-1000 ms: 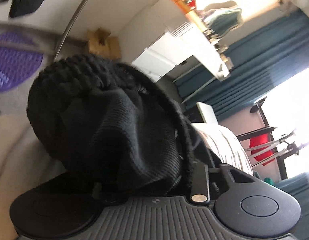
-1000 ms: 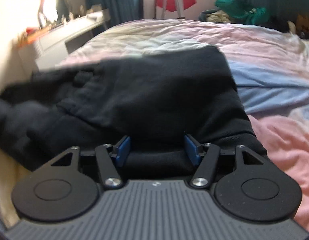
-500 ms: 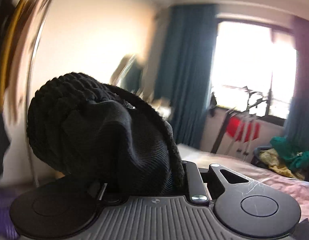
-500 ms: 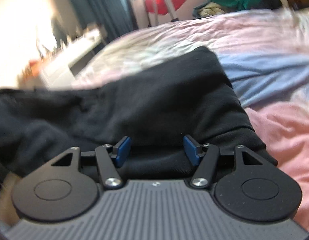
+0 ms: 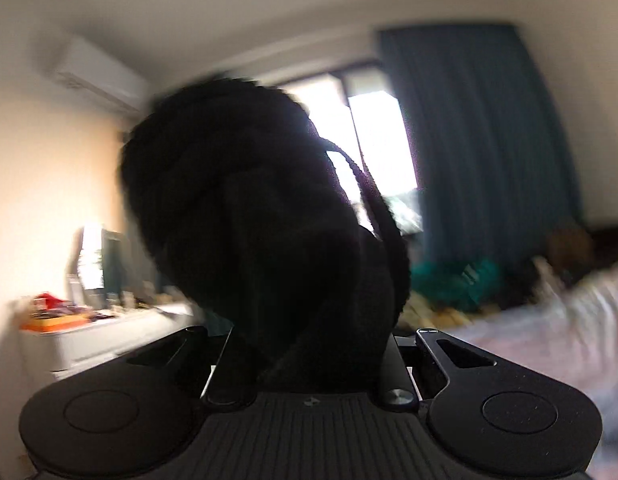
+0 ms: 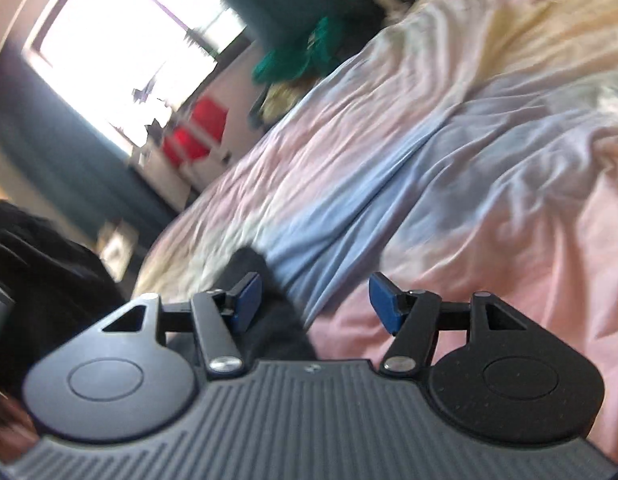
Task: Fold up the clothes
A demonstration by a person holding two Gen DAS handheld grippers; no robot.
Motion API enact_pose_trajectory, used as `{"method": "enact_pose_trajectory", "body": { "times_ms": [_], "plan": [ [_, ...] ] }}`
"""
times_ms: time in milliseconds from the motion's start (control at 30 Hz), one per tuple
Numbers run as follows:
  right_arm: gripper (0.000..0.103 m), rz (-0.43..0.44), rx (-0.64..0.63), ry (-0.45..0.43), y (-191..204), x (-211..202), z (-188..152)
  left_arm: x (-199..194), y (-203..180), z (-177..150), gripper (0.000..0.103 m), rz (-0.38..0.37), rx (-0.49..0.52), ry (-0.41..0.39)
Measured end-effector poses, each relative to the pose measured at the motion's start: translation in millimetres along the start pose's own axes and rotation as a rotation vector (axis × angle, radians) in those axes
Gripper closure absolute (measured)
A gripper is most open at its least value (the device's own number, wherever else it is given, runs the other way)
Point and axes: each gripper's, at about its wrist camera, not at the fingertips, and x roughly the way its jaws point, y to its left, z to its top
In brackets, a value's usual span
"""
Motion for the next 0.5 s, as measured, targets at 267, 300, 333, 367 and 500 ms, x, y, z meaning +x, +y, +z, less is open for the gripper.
{"method": "enact_pose_trajectory", "body": {
  "times_ms": [267, 300, 333, 367, 500],
  "plan": [
    [0.04, 0.12, 0.259, 0.013, -46.4, 14.8, 13.3, -11.3, -98.7, -77.2, 0.082, -0.184, 0.341, 0.141],
    [0.039, 0.126, 0.257, 0.016, -44.8, 16.1, 12.9, -16.7, -102.4, -83.5, 0.079, -0.199, 0.393, 0.148],
    [0.039, 0.134, 0.258, 0.019, -44.2, 17.8, 12.9, -21.5, -103.2, -87.5, 0.078, -0.219, 0.429, 0.163],
    [0.039, 0.143, 0.262, 0.023, -43.0, 19.7, 12.3, -25.0, -103.3, -88.4, 0.074, -0.239, 0.449, 0.177],
    [0.039, 0.175, 0.282, 0.025, -39.3, 25.7, 9.0, -34.0, -101.7, -90.7, 0.04, -0.286, 0.551, 0.218]
  ]
}}
